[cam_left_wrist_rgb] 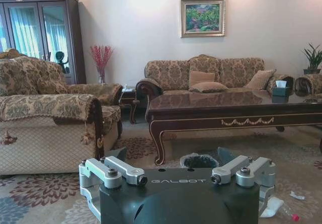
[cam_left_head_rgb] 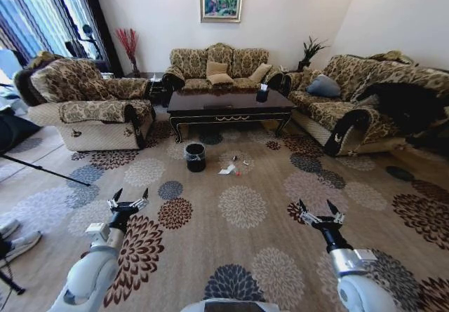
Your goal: Move to the front of the table and pick up the trash from the floor, then place it into the trash bin.
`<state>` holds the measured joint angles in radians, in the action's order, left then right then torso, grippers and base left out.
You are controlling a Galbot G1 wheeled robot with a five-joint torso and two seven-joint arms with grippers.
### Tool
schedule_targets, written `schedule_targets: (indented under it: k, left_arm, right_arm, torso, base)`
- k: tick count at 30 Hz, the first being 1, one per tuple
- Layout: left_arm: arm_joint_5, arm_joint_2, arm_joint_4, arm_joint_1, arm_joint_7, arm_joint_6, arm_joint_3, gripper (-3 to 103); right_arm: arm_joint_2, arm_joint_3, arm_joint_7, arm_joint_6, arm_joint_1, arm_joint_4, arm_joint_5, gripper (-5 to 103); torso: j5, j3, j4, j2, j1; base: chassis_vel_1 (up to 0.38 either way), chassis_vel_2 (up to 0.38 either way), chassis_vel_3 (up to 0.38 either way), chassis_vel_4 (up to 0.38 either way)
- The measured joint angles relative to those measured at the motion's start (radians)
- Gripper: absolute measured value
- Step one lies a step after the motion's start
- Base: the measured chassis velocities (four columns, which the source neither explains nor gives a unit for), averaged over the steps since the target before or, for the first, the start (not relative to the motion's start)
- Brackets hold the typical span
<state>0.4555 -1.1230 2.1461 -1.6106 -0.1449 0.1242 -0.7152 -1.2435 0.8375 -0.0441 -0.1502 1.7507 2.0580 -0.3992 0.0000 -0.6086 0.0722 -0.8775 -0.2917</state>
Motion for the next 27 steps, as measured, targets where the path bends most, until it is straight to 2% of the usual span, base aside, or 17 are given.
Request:
schedule_targets:
  k: [27]
  left_arm:
    - [-0.019,0.011,-0.03,0.032,-0.003,0.009,0.028,100]
  right_arm:
    - [0.003,-0.03,0.004,-0.002,-0.019,-0.039,0.018,100]
  torso:
    - [0.0,0.068,0.0,0.121,0.052]
  base:
    - [0.0,0.0,0.0,0.0]
